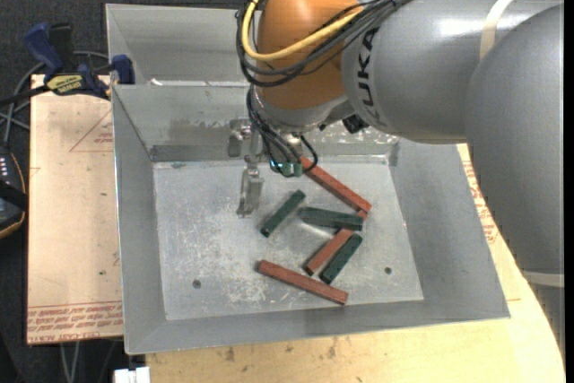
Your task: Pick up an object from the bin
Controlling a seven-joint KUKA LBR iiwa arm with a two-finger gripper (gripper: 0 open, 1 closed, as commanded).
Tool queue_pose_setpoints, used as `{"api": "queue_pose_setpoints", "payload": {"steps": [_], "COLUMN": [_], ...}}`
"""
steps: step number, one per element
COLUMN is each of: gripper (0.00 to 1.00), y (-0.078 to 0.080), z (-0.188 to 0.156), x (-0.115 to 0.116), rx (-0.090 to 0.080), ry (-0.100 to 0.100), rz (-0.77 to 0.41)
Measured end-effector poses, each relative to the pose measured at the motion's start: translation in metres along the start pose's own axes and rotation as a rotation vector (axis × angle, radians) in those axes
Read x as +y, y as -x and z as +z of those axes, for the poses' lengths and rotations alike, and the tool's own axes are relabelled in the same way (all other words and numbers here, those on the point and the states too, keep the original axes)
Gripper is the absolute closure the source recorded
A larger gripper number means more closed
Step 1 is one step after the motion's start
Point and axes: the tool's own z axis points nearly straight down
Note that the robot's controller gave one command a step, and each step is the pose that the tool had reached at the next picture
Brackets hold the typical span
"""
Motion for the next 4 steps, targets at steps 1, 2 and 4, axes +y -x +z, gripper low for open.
{"api": "queue_pose_setpoints", "payload": {"steps": [1, 2, 4], "gripper": [0.00, 0.00, 1.00], "y": [-0.013, -0.028, -0.062], "z": [0.021, 0.119, -0.027], "x": [-0.051, -0.097, -0.076], "rx": [-0.004, -0.004, -0.017], "ry": [-0.002, -0.001, -0.001], "rz": [0.088, -0.227, -0.371]}}
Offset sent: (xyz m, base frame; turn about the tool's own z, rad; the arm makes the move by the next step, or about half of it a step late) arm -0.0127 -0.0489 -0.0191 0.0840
